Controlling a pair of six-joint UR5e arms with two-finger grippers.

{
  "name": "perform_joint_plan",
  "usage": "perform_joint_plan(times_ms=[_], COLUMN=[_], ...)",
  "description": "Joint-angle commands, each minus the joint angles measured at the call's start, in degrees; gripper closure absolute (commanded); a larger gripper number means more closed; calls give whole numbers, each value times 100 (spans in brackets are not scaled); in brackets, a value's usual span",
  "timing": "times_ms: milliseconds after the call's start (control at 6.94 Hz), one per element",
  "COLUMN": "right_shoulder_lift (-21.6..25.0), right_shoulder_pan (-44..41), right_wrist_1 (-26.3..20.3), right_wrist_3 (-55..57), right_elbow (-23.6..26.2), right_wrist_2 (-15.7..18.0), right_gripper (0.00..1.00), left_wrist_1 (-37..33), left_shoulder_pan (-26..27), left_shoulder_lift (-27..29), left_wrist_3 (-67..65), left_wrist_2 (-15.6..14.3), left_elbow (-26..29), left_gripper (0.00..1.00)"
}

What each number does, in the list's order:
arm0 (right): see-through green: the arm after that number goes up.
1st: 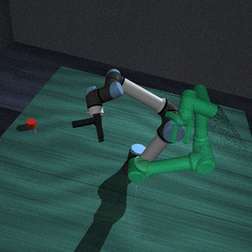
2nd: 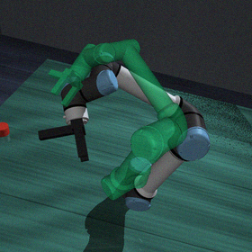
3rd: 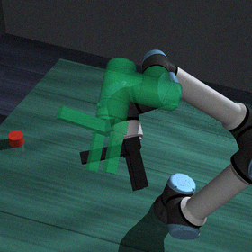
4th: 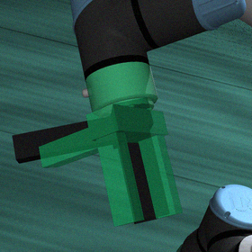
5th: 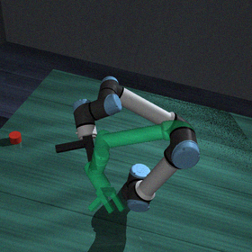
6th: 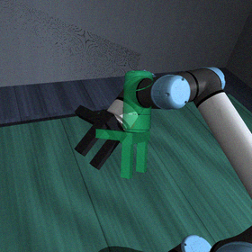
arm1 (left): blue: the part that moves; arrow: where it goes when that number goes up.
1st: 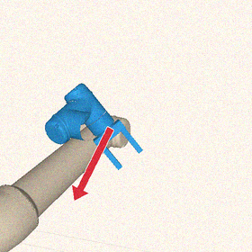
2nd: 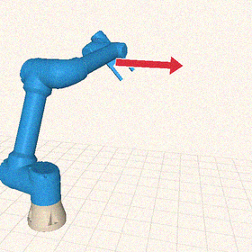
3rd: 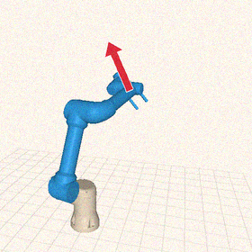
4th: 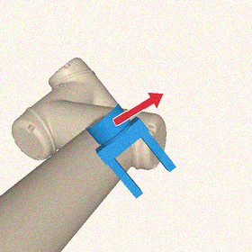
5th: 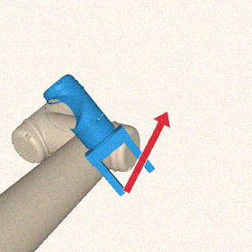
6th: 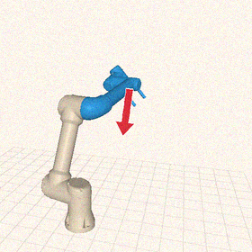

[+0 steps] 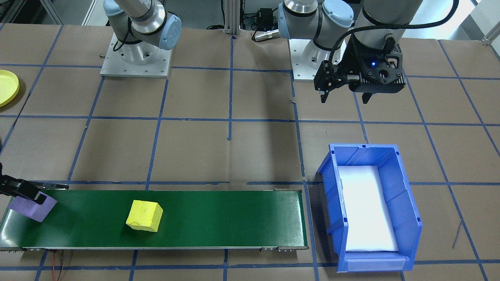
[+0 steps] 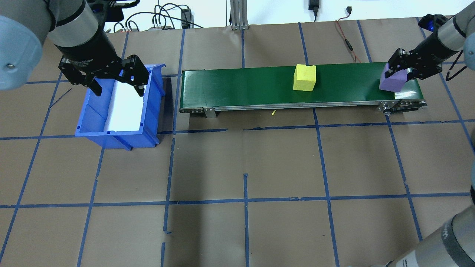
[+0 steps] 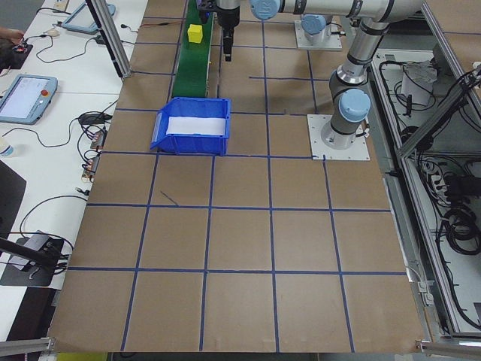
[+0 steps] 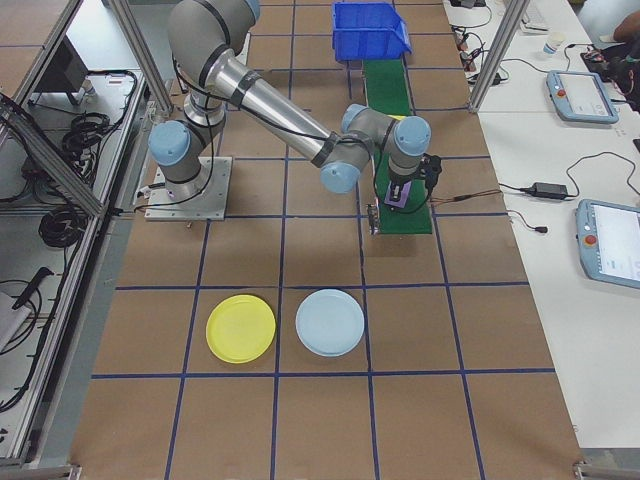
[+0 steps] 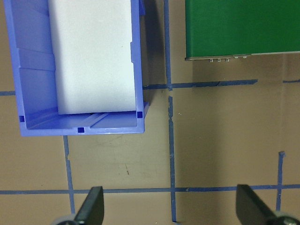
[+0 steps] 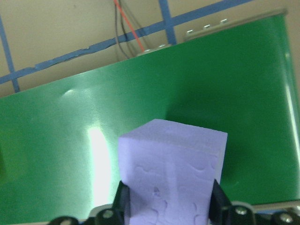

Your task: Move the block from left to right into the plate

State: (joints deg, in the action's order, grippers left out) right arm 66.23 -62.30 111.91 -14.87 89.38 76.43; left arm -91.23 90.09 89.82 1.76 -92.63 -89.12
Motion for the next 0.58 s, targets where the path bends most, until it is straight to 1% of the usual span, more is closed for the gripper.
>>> perform_joint_plan(times_ms=[0,144,288,433], right_shoulder_lift=[91,83,-30,-206], right_shoulder_pan=[801,1416,1866,2306], right_wrist_1=[-256,-449,-442,-433], right_wrist_3=[-1090,-1828,-2514,-3174], right_elbow=[-96,-88,-79,-96], right_wrist_2=[408,426,704,820], right_gripper=[66,66,66,66], left_wrist_1=[0,0,0,0], left_shoulder_pan=[0,0,0,0], left_shoulder_lift=[0,0,-8,-9], left_wrist_3=[0,0,0,0], left_wrist_2=[-1,-1,-1,-1], left_elbow=[0,0,0,0], left_gripper=[0,0,0,0])
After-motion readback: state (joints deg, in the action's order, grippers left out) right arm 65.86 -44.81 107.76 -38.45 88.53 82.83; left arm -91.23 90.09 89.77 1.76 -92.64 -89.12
